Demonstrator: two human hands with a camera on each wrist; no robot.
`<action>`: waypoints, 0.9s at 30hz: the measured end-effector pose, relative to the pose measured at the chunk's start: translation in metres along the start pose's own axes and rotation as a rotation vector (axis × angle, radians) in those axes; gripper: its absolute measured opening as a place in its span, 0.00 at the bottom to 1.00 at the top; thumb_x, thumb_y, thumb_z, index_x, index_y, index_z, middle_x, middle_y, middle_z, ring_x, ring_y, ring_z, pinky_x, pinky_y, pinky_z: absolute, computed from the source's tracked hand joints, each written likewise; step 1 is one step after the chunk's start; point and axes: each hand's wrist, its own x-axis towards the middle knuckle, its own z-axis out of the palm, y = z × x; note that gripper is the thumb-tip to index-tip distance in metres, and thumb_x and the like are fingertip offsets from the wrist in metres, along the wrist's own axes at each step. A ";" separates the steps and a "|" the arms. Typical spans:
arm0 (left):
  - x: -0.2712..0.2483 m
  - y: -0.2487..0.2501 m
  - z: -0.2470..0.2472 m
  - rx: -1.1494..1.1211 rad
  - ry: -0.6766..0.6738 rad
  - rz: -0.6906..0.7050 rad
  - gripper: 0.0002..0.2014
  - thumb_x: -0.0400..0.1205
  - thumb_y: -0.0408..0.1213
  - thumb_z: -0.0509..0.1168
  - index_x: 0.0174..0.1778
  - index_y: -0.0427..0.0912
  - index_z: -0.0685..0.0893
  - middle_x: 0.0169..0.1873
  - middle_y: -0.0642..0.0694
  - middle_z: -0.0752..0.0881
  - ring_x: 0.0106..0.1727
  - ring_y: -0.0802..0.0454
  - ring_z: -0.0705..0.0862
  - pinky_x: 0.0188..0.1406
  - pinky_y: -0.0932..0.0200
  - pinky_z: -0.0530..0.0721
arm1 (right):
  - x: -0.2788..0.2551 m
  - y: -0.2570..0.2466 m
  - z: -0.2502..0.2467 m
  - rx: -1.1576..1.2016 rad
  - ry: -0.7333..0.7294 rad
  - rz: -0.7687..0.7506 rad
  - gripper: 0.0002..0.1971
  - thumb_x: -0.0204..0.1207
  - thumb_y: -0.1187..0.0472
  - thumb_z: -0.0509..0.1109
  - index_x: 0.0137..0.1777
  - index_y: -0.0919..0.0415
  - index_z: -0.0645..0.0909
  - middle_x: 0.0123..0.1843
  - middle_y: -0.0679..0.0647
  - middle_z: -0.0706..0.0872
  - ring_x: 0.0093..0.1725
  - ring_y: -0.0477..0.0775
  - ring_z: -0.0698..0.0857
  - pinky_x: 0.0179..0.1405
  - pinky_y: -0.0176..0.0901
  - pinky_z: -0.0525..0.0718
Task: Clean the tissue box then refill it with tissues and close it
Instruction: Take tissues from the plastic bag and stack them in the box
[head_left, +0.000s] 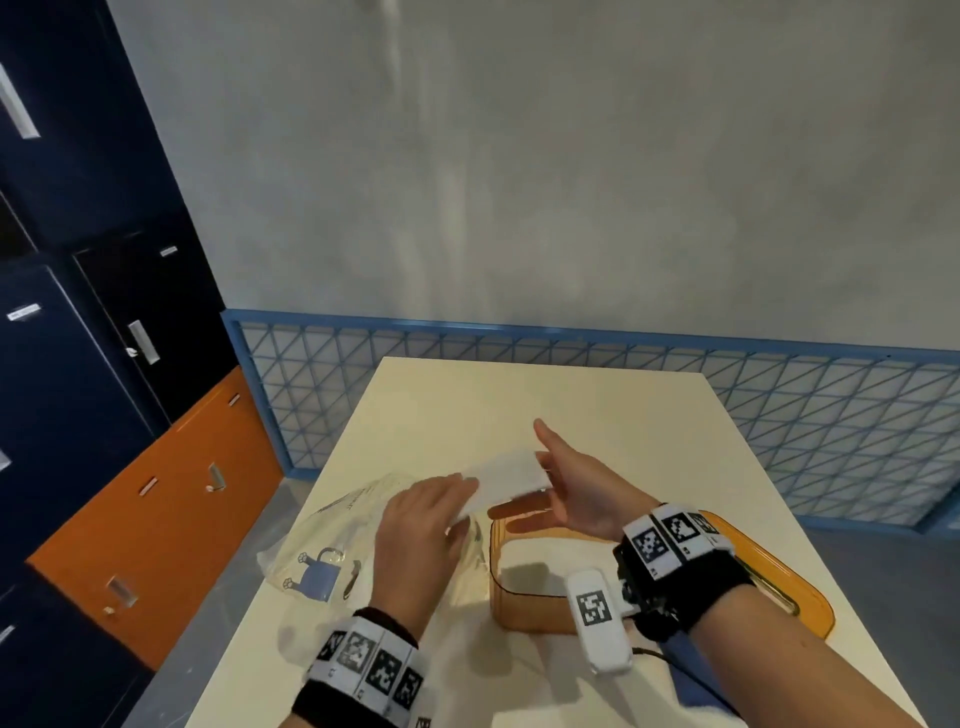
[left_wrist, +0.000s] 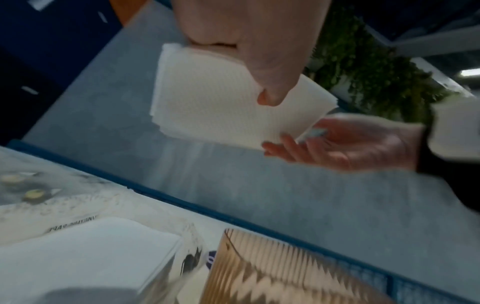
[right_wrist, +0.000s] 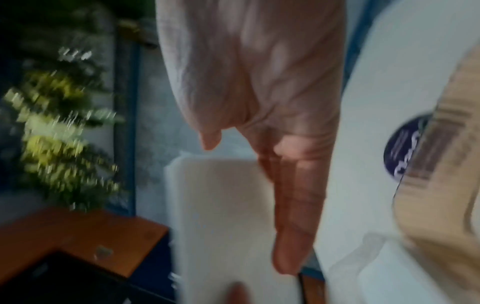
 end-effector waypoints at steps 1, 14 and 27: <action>-0.004 0.001 0.005 -0.002 -0.028 0.058 0.30 0.59 0.29 0.82 0.56 0.51 0.85 0.50 0.49 0.91 0.51 0.50 0.86 0.51 0.57 0.79 | -0.002 -0.002 0.003 -0.001 -0.013 0.012 0.27 0.81 0.43 0.58 0.64 0.67 0.78 0.51 0.64 0.87 0.49 0.62 0.87 0.45 0.51 0.89; -0.015 0.010 0.009 -1.505 -0.093 -1.260 0.21 0.85 0.52 0.55 0.72 0.46 0.69 0.69 0.37 0.76 0.64 0.38 0.78 0.64 0.42 0.77 | -0.032 -0.014 -0.021 -0.249 0.048 -0.083 0.10 0.80 0.70 0.63 0.59 0.65 0.79 0.54 0.61 0.84 0.47 0.56 0.85 0.41 0.43 0.86; 0.027 0.046 0.026 -0.968 -0.415 -0.944 0.21 0.82 0.29 0.53 0.72 0.38 0.69 0.62 0.40 0.79 0.60 0.42 0.80 0.54 0.48 0.82 | -0.034 0.009 -0.059 -0.274 0.367 0.015 0.09 0.79 0.69 0.65 0.57 0.70 0.80 0.53 0.63 0.86 0.51 0.62 0.86 0.51 0.52 0.83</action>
